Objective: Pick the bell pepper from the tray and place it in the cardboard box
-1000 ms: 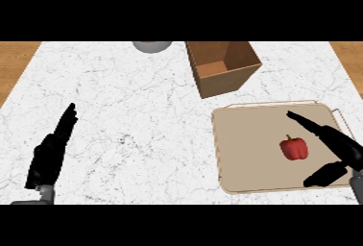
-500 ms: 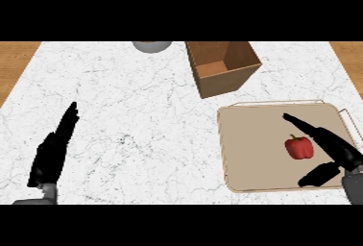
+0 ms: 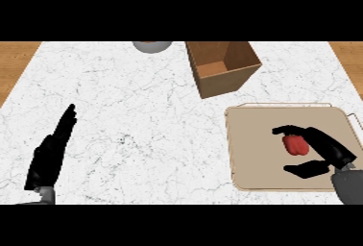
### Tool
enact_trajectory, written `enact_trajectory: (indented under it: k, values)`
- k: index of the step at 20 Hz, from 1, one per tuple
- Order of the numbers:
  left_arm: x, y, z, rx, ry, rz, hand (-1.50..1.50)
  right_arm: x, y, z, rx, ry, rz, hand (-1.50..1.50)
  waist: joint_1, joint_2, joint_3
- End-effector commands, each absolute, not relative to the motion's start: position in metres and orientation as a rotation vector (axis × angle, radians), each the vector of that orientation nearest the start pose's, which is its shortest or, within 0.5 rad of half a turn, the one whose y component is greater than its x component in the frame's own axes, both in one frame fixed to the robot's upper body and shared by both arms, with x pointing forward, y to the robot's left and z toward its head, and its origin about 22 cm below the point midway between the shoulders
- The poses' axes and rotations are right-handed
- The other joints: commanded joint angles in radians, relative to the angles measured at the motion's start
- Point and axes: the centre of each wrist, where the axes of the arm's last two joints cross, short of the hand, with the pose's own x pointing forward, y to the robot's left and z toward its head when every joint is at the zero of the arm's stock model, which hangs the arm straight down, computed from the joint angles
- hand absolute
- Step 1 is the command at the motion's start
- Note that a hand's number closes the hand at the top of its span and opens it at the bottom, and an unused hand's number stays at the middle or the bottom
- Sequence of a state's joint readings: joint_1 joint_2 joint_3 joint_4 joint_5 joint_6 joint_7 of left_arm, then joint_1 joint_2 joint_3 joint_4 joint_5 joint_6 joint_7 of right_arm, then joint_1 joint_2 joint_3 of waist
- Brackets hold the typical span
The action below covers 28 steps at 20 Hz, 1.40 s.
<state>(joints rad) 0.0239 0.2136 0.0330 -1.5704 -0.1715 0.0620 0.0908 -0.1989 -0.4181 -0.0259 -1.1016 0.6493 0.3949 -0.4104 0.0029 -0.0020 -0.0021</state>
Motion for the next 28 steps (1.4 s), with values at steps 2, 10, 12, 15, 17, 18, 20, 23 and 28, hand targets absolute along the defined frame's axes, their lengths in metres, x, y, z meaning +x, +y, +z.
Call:
enact_trajectory:
  k: [2, 10, 12, 15, 17, 18, 20, 23, 28]
  values:
    - [0.243, 0.276, 0.015, 0.377, -1.437, -0.197, 0.0, 0.286, -0.364, -0.012, -0.361, -1.388, 1.089, 1.5, -0.001, 0.002, 0.002]
    - [0.244, 0.293, -0.001, 0.383, -1.448, -0.204, 0.0, 0.288, -0.364, -0.03, -0.521, -1.501, 1.023, 1.5, 0.0, 0.004, 0.002]
    - [0.233, 0.28, 0.007, 0.372, -1.462, -0.206, 0.0, 0.287, -0.358, -0.01, -0.74, -1.325, 0.952, 1.5, -0.004, -0.001, 0.001]
    - [0.235, 0.284, 0.0, 0.373, -1.428, -0.204, 0.0, 0.288, -0.374, -0.006, -1.012, -1.033, 0.878, 1.5, -0.011, 0.003, -0.004]
    - [0.234, 0.288, 0.004, 0.381, -1.426, -0.199, 0.0, 0.292, -0.361, -0.006, -1.114, -0.928, 0.811, 1.5, -0.005, -0.001, -0.004]
    - [0.243, 0.288, 0.026, 0.381, -1.454, -0.214, 0.0, 0.296, -0.351, -0.006, -1.148, -0.895, 0.798, 1.5, 0.001, -0.002, -0.001]
    - [0.234, 0.281, 0.01, 0.381, -1.418, -0.207, 0.0, 0.302, -0.343, 0.017, -1.223, -0.882, 0.785, 1.5, -0.009, -0.004, 0.0]
    - [0.237, 0.296, 0.007, 0.398, -1.43, -0.191, 0.0, 0.3, -0.328, 0.042, -1.304, -0.875, 0.768, 1.5, -0.012, -0.002, 0.0]
    - [0.24, 0.291, 0.005, 0.393, -1.431, -0.195, 0.0, 0.297, -0.292, 0.095, -1.227, -1.094, 0.701, 1.5, -0.009, -0.001, 0.001]
